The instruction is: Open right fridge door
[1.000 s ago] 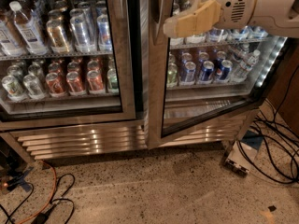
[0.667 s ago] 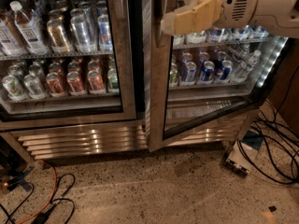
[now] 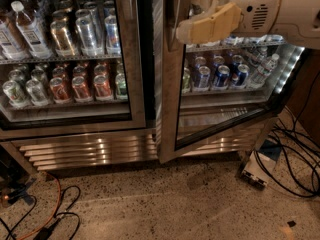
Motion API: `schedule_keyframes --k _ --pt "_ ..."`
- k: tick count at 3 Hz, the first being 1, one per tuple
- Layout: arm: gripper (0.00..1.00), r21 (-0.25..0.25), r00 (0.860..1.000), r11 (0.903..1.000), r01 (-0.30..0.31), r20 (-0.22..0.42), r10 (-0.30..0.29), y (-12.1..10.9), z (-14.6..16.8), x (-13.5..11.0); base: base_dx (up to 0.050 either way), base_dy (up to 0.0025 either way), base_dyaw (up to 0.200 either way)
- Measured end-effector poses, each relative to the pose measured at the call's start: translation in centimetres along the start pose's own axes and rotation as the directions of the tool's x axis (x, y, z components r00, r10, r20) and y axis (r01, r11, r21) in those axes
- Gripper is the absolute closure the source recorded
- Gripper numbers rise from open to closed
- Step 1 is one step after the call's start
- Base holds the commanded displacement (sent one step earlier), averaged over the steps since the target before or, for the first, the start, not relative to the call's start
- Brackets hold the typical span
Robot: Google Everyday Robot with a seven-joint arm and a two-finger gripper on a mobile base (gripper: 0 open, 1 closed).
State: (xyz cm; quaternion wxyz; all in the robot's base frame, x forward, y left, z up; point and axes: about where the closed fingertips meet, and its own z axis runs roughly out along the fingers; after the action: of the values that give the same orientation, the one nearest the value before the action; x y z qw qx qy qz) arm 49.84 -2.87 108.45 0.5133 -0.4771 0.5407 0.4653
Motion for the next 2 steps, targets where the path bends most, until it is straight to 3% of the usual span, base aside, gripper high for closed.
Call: schedule_keyframes --k 1,2 --pt "0.19 0.000 1.000 1.0000 -0.002 0.013 0.002 1.95 -0.10 -0.22 0.000 0.00000 0.000" --pt "0.42 0.000 1.000 1.0000 -0.002 0.013 0.002 1.95 -0.10 -0.22 0.000 0.00000 0.000"
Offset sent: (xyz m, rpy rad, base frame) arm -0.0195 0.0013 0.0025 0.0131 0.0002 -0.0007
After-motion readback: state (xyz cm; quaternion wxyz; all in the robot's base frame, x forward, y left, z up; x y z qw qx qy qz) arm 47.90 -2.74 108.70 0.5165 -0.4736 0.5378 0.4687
